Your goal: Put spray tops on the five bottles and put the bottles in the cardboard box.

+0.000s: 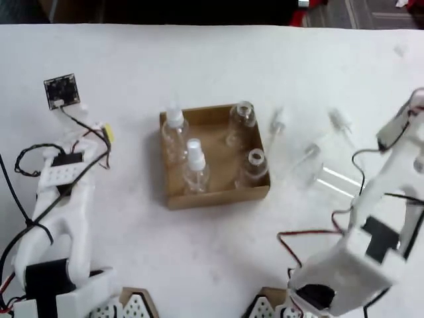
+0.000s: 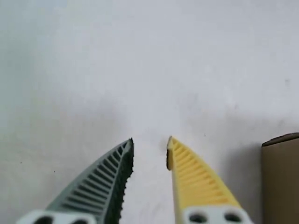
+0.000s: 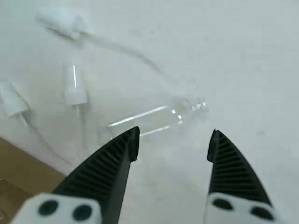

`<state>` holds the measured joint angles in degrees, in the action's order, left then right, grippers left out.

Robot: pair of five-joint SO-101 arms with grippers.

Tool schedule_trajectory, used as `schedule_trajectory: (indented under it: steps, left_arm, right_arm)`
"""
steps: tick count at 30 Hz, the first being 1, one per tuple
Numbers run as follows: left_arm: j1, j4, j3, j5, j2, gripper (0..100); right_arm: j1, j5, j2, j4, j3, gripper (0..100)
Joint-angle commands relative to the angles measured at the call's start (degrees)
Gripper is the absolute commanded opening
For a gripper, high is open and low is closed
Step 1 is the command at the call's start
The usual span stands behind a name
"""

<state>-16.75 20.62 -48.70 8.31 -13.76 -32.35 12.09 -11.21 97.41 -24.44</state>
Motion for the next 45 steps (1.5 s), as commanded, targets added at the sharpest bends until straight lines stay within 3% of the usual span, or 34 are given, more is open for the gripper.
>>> schedule_trajectory:
  steps: [1, 10, 16, 29, 45]
  left_arm:
    - [0.9, -0.9, 3.0, -1.3, -0.3, 11]
    - [0.9, -0.8, 2.9, -1.4, -0.1, 11]
    - [1.0, -0.8, 2.9, -1.4, -0.1, 11]
    - [1.0, -0.8, 2.9, -1.4, -0.1, 11]
    - [2.2, -0.8, 2.9, -1.5, -0.1, 12]
  right_arm:
    - [-4.0, 8.0, 13.0, 1.0, 14.8, 20.8]
    - [-9.6, 19.0, 14.2, -18.2, 34.7, 20.8]
    - [-10.4, 28.5, 11.2, -25.9, 37.3, 20.8]
    - [-9.3, 29.5, 4.4, -35.7, 37.5, 20.8]
    - [-5.6, 29.5, 1.0, -36.4, 37.5, 20.8]
